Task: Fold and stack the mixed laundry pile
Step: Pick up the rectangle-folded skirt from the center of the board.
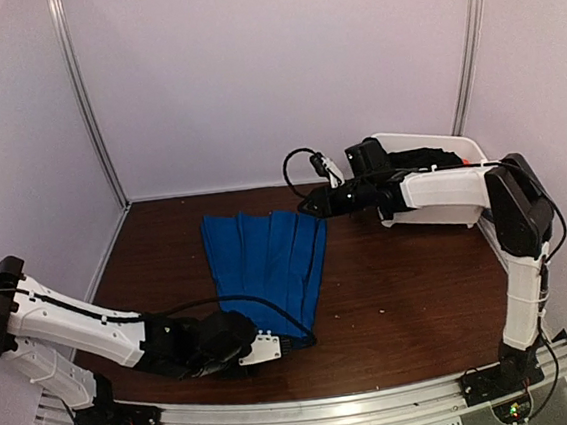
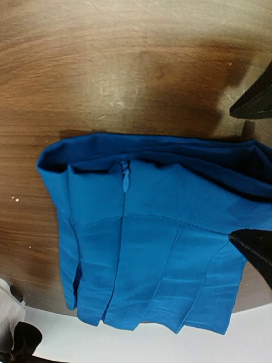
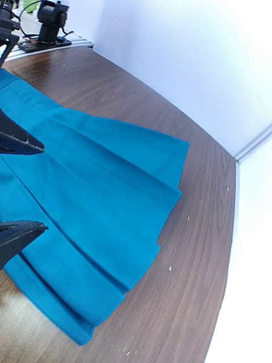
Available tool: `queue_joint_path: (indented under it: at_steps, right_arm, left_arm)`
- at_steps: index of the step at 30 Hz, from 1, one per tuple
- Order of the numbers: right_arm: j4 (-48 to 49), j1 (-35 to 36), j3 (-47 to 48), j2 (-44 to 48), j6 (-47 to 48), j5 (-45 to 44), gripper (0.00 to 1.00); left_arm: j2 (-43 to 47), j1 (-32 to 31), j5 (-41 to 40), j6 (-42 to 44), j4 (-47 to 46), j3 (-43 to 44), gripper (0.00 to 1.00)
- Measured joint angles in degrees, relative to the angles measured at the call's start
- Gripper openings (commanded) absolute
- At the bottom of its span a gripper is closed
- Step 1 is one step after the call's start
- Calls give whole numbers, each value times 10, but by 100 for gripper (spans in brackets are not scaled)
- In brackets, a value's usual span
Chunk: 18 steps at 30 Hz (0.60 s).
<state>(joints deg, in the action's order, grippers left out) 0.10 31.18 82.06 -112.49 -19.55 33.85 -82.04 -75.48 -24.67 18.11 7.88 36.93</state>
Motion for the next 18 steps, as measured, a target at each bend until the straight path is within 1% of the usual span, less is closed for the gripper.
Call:
queue_joint_path:
  at_steps: [3,8,13,15,16,18]
  right_arm:
    - [13,16,14,-22,-7,37,31]
    - [31,51,23,-91,-30,88,24]
    - [31,72,24,-149,-38,111,18]
    - [30,74,25,-167,-37,113,17]
    - [29,74,28,-175,-36,114,17]
    - [31,73,33,-188,-33,119,17]
  left_arm:
    - [-28,-9,-29,31,-6,1,66]
    - [-71,-26,-68,74,-26,10,63]
    - [-129,-42,-105,104,-61,33,58]
    - [-147,-44,-119,113,-81,40,53]
    - [-155,-45,-129,118,-91,42,49]
    - [-168,-45,-148,128,-108,42,36]
